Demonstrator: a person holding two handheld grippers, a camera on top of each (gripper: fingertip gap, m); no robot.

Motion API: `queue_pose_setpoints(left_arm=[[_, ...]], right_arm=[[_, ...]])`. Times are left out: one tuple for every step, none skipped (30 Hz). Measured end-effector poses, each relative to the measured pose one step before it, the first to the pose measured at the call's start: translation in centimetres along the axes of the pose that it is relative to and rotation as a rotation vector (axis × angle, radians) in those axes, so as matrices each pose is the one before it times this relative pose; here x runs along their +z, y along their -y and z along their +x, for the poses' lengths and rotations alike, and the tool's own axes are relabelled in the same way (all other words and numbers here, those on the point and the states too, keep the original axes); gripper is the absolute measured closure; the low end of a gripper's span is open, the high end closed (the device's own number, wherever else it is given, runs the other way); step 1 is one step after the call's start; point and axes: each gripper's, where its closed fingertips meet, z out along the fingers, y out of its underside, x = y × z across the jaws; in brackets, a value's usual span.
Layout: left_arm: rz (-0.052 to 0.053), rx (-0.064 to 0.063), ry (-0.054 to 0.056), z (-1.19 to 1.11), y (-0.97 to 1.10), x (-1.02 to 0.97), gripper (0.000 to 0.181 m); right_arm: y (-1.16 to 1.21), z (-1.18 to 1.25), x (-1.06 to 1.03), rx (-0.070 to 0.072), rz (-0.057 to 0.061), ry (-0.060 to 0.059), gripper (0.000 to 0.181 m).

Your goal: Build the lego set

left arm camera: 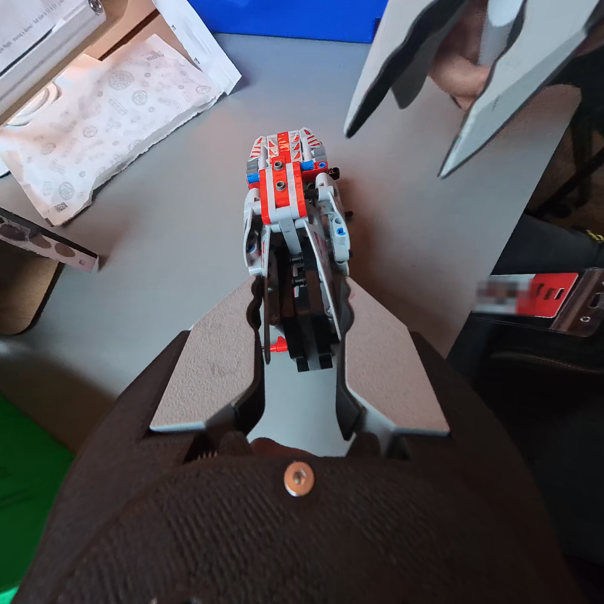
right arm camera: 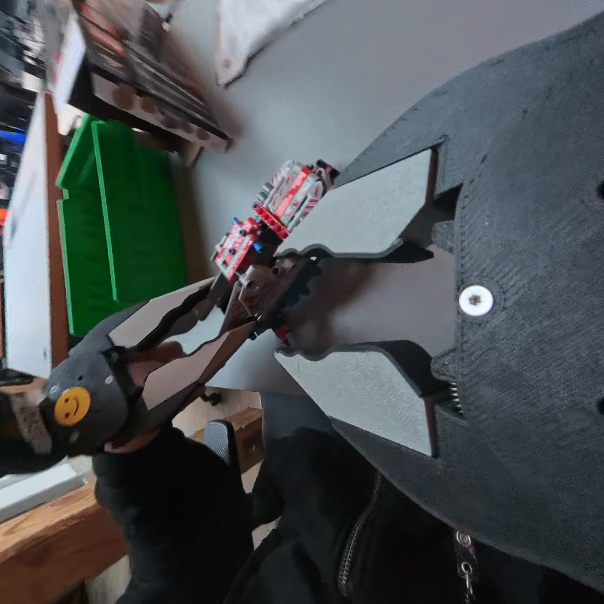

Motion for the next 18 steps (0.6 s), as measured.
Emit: queue_pose_setpoints(left_arm=[[0.0018, -0.0060, 0.0013, -0.017, 0.009, 0.115, 0.136], [0.0057, -0.0052, 0.0023, -0.031, 0.070, 0.099, 0.136], [0.0000, -0.0036, 0.0007, -0.004, -0.010, 0.122, 0.136], [-0.0031, -0.0001, 0.0004, 0.030, -0.066, 0.122, 0.136], [0.0062, 0.0025, 0.0015, 0.028, 0.039, 0.067, 0.136], [0.0035, -0.0006, 0.0011, 0.004, 0.025, 0.056, 0.136], [0.0021, -0.0013, -0.0010, 0.014, 0.028, 0.015, 0.136], [0.0001, -0.0025, -0.0007, -0.003, 0.012, 0.005, 0.136], [0.0002, -0.0019, 0.0004, -0.003, 0.015, 0.004, 0.136], [0.0006, 0.0002, 0.0021, 0.000, 0.009, 0.016, 0.136], [0.0019, 0.0000, 0.0017, 0.037, 0.042, 0.038, 0.136], [0.0025, -0.0007, 0.0003, 0.074, 0.068, 0.079, 0.136], [0.0008, 0.0024, 0.0052, 0.016, 0.032, 0.076, 0.136], [-0.0002, 0.0105, 0.0060, -0.014, 0.006, 0.027, 0.136], [-0.0023, 0.0078, 0.0026, -0.030, -0.015, 0.008, 0.137], [0.0001, 0.0031, -0.0015, -0.022, 0.000, -0.011, 0.137], [0.0034, 0.0025, -0.0036, -0.027, 0.016, -0.002, 0.138], [0.0089, 0.0049, -0.0074, -0.014, 0.028, 0.022, 0.138]], right_arm=[[-0.213, -0.013, 0.304, 0.0086, -0.0089, 0.0010, 0.132], [-0.116, 0.097, 0.372, 0.0021, -0.0050, -0.0146, 0.137], [-0.098, 0.191, 0.435, -0.0007, -0.0066, -0.0241, 0.142], [-0.050, -0.010, 0.451, -0.0051, -0.0040, -0.0133, 0.143], [0.007, -0.214, 0.417, -0.0068, 0.0030, -0.0020, 0.142], [-0.048, 0.011, 0.375, -0.0042, 0.0012, -0.0149, 0.141], [-0.129, 0.457, 0.301, -0.0001, -0.0039, -0.0392, 0.141], [-0.098, 0.597, 0.201, 0.0035, -0.0017, -0.0441, 0.143], [0.021, 0.344, 0.140, 0.0096, 0.0057, -0.0248, 0.144], [0.185, 0.018, 0.106, 0.0207, 0.0156, -0.0023, 0.145], [0.252, -0.096, 0.100, 0.0305, 0.0201, 0.0065, 0.146], [0.206, -0.088, 0.137, 0.0335, 0.0170, 0.0066, 0.148], [0.041, 0.015, 0.144, 0.0266, 0.0080, 0.0004, 0.148], [-0.113, 0.084, 0.097, 0.0090, -0.0008, -0.0006, 0.149], [-0.110, 0.011, 0.002, -0.0044, -0.0013, 0.0084, 0.150], [-0.055, -0.044, -0.107, -0.0070, -0.0010, 0.0154, 0.151], [-0.073, -0.072, -0.137, -0.0083, -0.0026, 0.0179, 0.154], [-0.089, -0.057, -0.112, -0.0142, 0.0005, 0.0144, 0.157]])
